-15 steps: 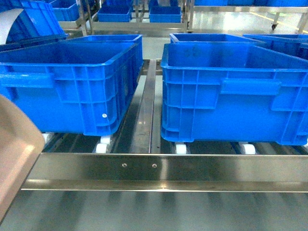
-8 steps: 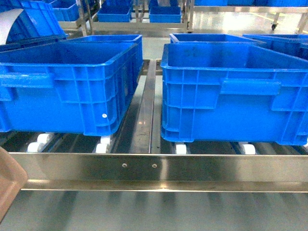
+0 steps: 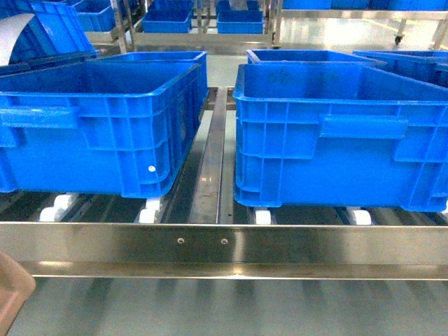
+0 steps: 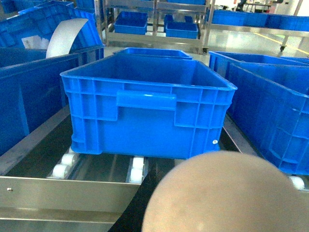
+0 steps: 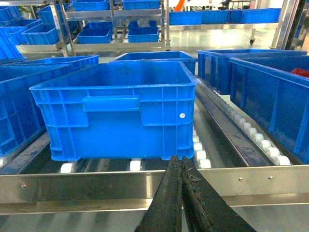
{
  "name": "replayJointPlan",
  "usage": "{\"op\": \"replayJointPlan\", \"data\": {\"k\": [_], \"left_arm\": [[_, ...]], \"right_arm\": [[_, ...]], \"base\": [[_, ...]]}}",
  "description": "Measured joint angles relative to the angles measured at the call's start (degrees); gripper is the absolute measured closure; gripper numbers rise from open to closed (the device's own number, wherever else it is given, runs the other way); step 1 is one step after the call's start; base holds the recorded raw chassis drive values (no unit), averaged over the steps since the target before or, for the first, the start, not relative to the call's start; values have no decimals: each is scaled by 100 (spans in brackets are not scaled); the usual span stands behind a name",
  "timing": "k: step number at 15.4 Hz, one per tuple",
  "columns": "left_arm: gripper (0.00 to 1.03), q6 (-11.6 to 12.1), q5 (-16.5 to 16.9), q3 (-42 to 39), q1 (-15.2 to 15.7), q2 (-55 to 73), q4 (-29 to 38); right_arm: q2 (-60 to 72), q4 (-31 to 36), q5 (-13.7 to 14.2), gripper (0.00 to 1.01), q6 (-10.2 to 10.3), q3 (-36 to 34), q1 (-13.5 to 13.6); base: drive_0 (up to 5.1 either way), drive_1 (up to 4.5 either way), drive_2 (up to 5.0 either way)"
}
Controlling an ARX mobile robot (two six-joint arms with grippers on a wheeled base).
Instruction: Place part in tray to right shelf
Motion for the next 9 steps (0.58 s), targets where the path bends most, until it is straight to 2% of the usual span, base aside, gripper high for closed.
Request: {"op": "replayJointPlan", "data": {"k": [2,3,9], "left_arm": [[90,0,2,-79,0,-343,-260],[90,7,11,-190,0,-417,-116],[90,2,-2,-192,0,-1266,-944]], "right_arm": [[0,2,0,99,0,0,0],[0,2,0,99,0,0,0],[0,2,-2,99,0,0,0]], "base": [[0,0,0],[0,0,0],[0,0,0]]}}
